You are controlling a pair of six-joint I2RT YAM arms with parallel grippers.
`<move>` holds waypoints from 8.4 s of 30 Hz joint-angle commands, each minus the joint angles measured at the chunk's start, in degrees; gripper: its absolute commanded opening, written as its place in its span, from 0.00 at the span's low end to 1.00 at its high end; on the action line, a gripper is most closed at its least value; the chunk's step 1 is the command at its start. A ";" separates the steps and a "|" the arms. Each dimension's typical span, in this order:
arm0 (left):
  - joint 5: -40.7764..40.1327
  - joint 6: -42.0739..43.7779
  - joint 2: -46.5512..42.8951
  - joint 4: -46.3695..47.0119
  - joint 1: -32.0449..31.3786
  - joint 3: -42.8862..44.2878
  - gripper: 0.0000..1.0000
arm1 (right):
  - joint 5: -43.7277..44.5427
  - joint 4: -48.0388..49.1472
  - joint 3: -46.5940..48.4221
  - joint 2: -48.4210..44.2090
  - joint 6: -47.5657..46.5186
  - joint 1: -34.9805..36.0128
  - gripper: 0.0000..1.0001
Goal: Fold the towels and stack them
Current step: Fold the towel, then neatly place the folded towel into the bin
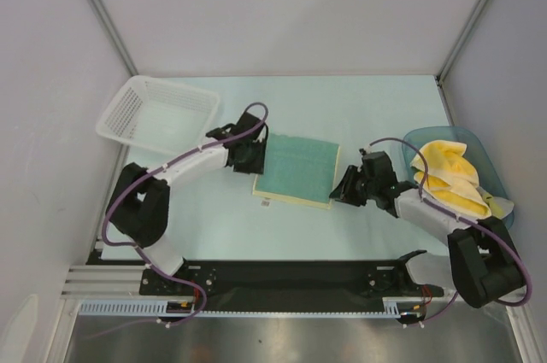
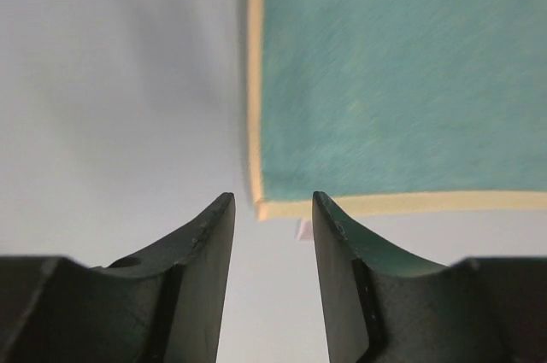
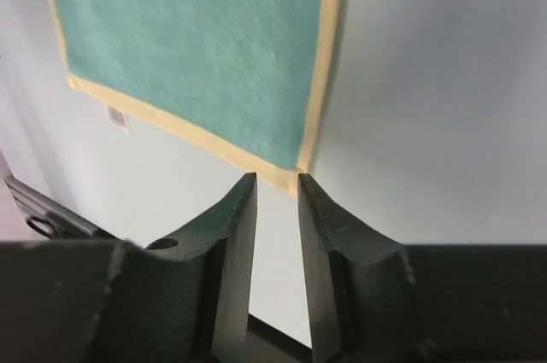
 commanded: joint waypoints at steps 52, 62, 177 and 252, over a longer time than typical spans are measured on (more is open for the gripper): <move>27.75 42.74 37.67 0.66 12.53 49.11 0.58 | -16.33 -14.04 54.30 46.35 -40.55 -15.91 0.41; 33.32 47.58 44.26 -9.09 13.32 59.03 0.57 | -17.03 -18.08 57.29 50.48 -44.69 -16.43 0.40; 23.56 29.56 -3.64 6.63 7.96 -5.55 0.00 | 6.96 -15.10 17.92 9.17 -25.18 3.95 0.00; 22.86 8.91 10.60 17.53 10.16 -3.62 0.51 | 0.46 4.94 6.93 13.48 -11.56 -2.55 0.23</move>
